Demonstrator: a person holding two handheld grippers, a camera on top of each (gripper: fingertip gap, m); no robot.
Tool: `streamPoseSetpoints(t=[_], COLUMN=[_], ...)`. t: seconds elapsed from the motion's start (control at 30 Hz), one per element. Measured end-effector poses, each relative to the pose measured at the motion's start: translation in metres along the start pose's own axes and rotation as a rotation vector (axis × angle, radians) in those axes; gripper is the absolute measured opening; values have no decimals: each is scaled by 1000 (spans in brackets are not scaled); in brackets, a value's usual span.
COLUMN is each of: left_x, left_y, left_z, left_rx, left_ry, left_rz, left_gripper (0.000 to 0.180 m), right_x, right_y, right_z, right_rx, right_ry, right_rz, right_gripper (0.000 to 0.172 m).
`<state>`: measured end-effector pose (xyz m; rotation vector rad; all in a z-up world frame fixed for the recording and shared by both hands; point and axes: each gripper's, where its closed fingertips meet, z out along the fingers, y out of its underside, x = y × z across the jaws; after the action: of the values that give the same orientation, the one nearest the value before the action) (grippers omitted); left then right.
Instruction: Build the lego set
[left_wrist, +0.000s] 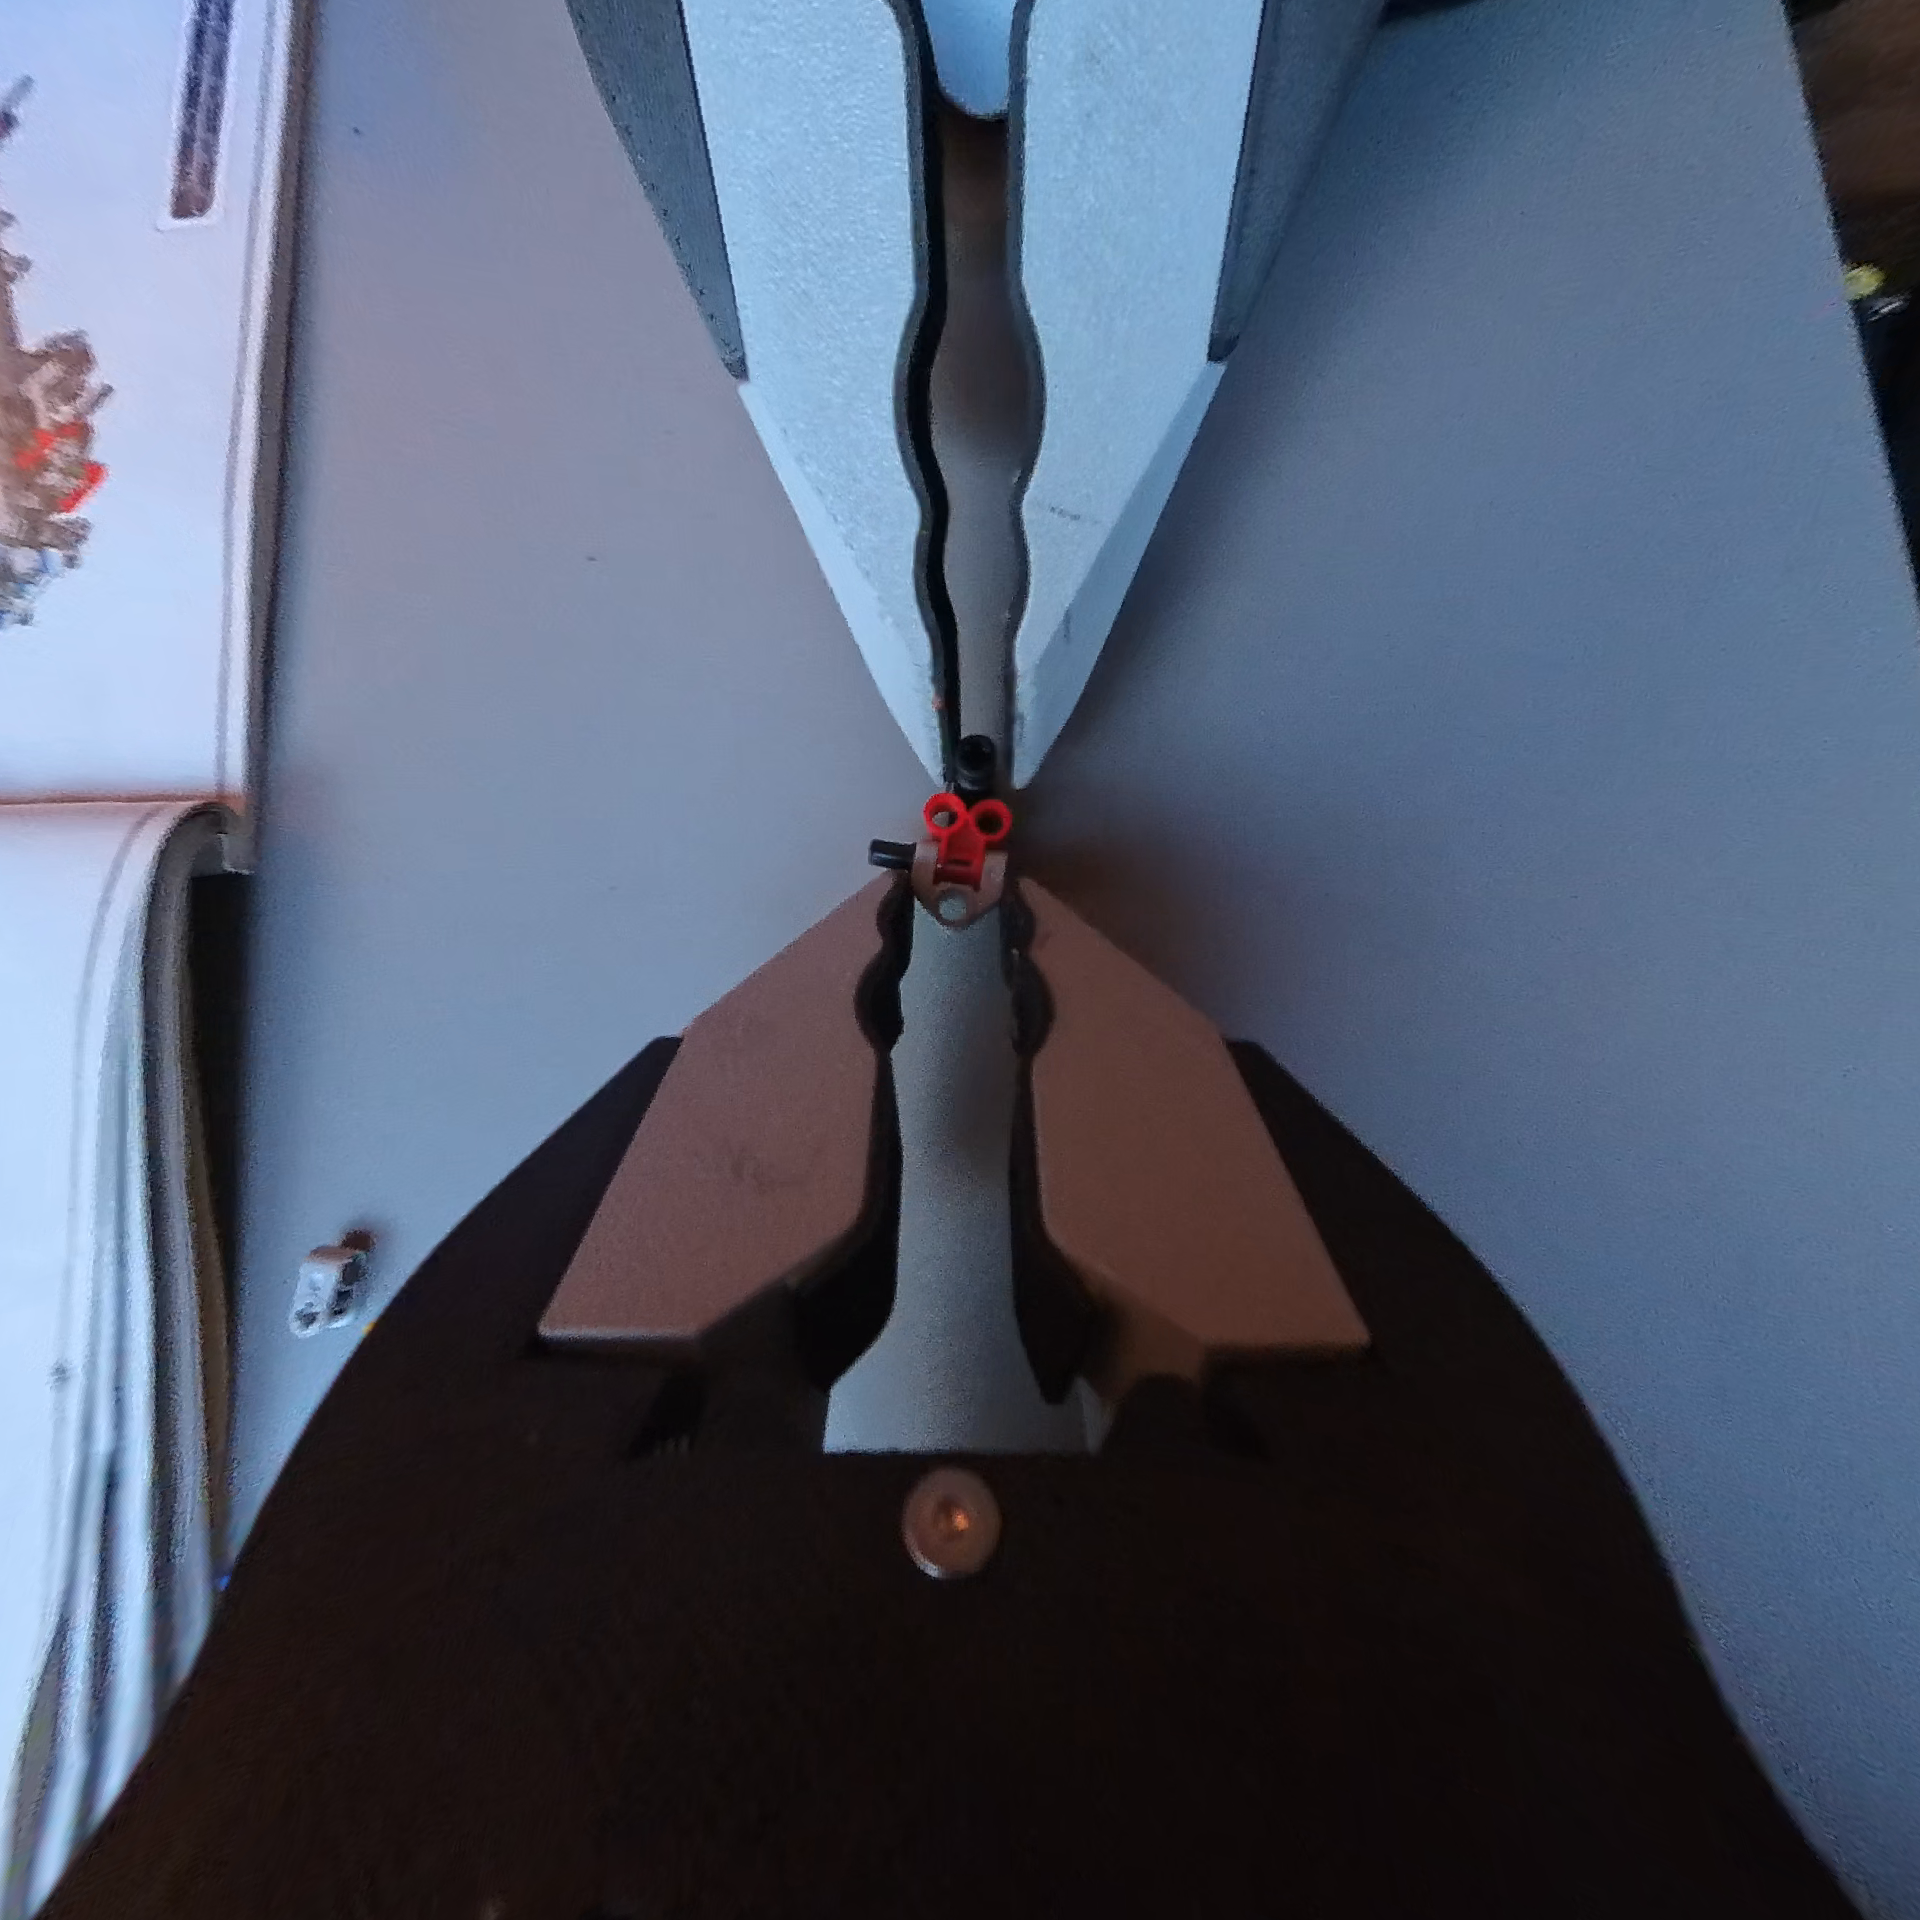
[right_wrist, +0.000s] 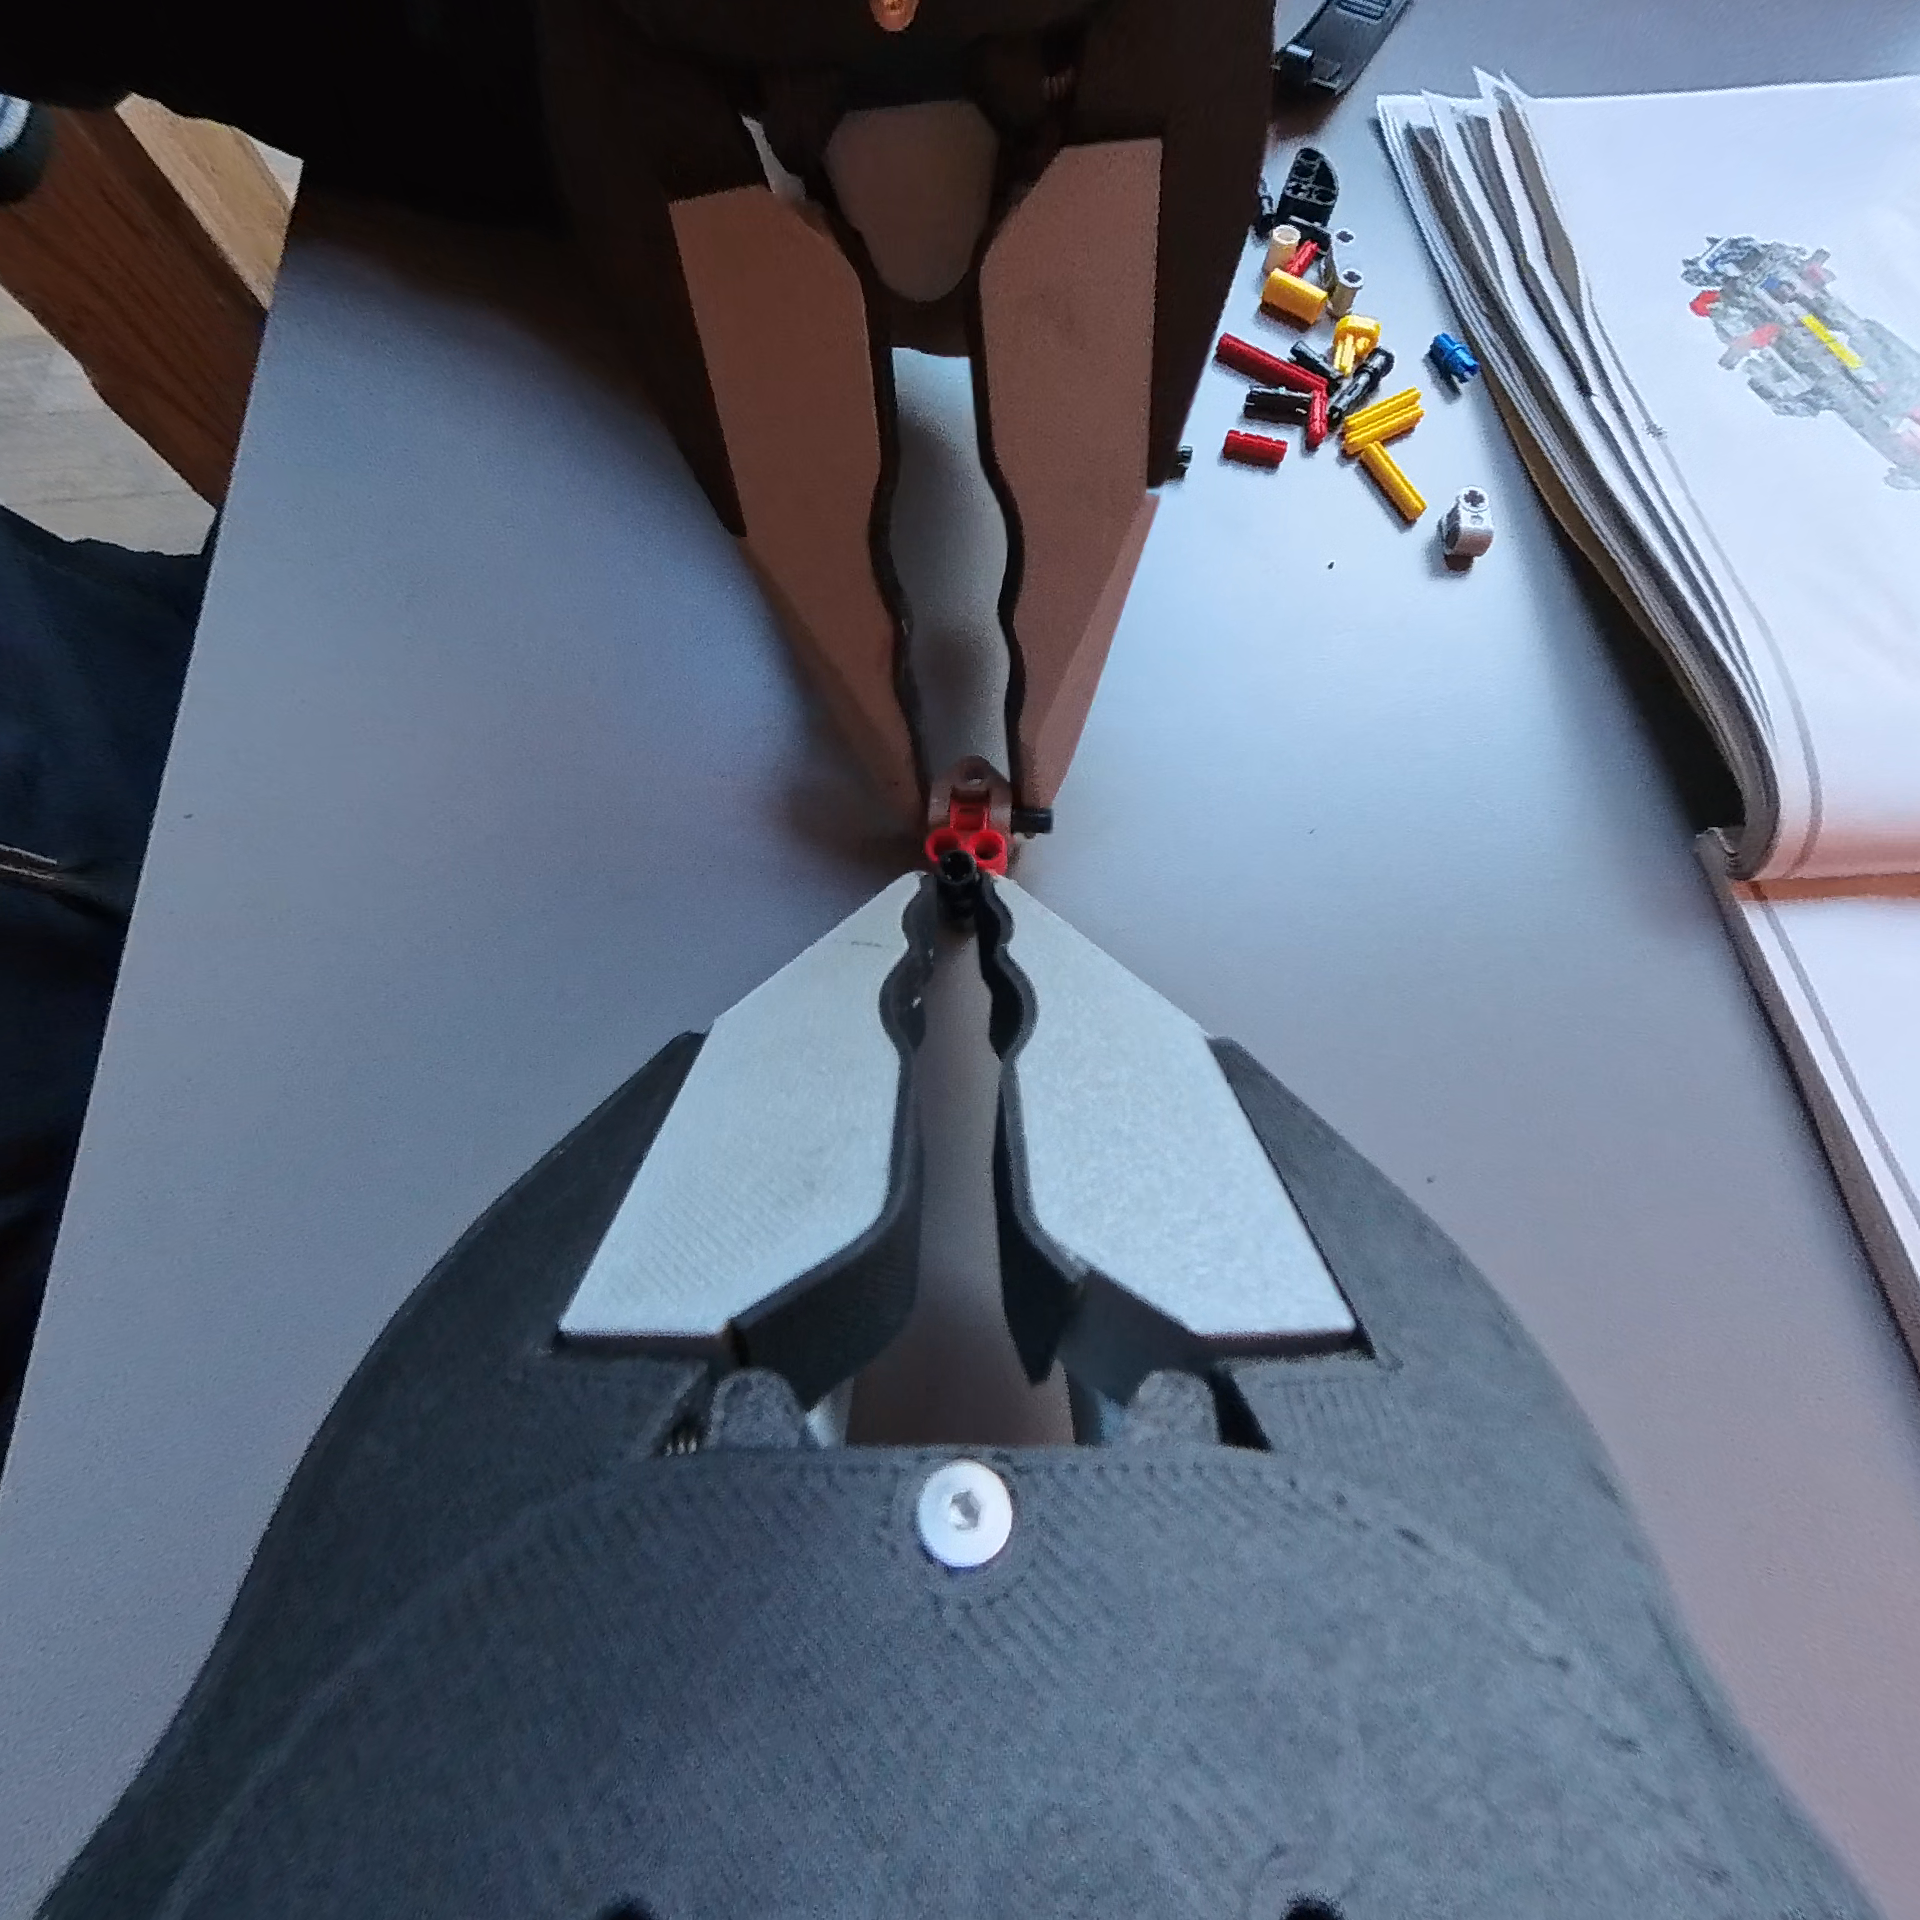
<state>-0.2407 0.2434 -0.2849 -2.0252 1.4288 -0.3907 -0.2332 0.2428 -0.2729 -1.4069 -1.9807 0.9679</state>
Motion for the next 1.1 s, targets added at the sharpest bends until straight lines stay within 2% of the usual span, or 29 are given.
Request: streamPoseSetpoints(t=[0.13, 0.33, 0.43, 0.53, 0.63, 0.77, 0.83, 1.1], left_x=[-16, -53, -55, -53, -49, -44, -44, -49], left_y=[-6, -27, -41, -53, -60, -63, -62, -59], left_z=[-8, -40, -50, -61, -63, -56, -52, -49], left_rx=[42, 66, 87, 109, 122, 115, 115, 122], left_ry=[-165, -666, -801, -919, -961, -970, -955, -932], left_rz=[137, 503, 616, 722, 769, 817, 809, 761], left_gripper=[15, 15, 15, 14, 13, 14, 14, 15], right_x=[5, 27, 31, 33, 31, 27, 29, 32], right_y=[-6, -30, -47, -54, -58, -64, -60, -57], right_z=[-6, -36, -48, -53, -51, -51, -49, -49], right_rx=[56, 310, 454, 517, 522, 536, 510, 515], right_ry=[8, -7, -60, -56, -29, -10, 15, -3], right_rz=[37, 243, 318, 321, 277, 227, 221, 256], right_gripper=[14, 23, 33, 38, 38, 28, 22, 22])
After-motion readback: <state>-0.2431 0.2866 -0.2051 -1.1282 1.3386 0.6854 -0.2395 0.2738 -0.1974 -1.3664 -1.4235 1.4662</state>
